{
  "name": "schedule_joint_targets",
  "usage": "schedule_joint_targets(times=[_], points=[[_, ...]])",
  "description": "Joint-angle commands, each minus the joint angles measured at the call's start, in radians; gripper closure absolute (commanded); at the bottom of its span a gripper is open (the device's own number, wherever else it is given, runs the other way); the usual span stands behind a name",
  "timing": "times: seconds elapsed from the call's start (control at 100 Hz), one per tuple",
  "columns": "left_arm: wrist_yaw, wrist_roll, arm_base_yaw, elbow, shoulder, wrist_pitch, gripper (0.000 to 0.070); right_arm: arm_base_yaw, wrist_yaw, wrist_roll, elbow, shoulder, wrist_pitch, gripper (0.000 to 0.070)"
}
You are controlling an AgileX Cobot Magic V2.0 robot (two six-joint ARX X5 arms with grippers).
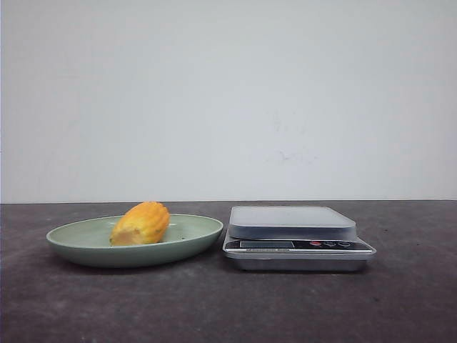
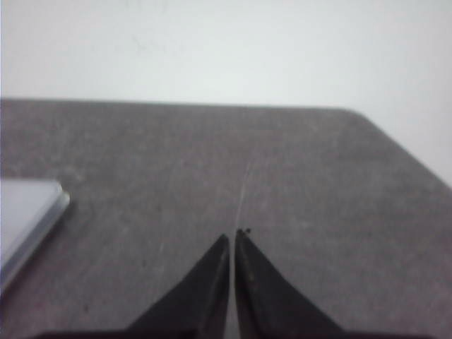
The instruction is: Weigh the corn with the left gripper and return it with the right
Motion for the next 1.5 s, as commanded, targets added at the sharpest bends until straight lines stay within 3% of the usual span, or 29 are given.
schedule_joint_targets(times=[0.0,0.22,1.49], points=[[0.002,0.008,0.001,-0.018,-0.001,0.001,0.0688,-0.002,0.003,-0.007,-0.006,-0.002,-0.014,0.0692],[0.002,0.008,0.001,-0.018,-0.001,0.001,0.0688,-0.003,0.003,-0.024,-0.006,-0.002,-0.058,0.0692],[0.002,0.008,-0.009,-0.018,-0.001,0.001,0.0688,-0.003,0.003,-0.024,-0.006,-0.002,-0.034,0.0692]])
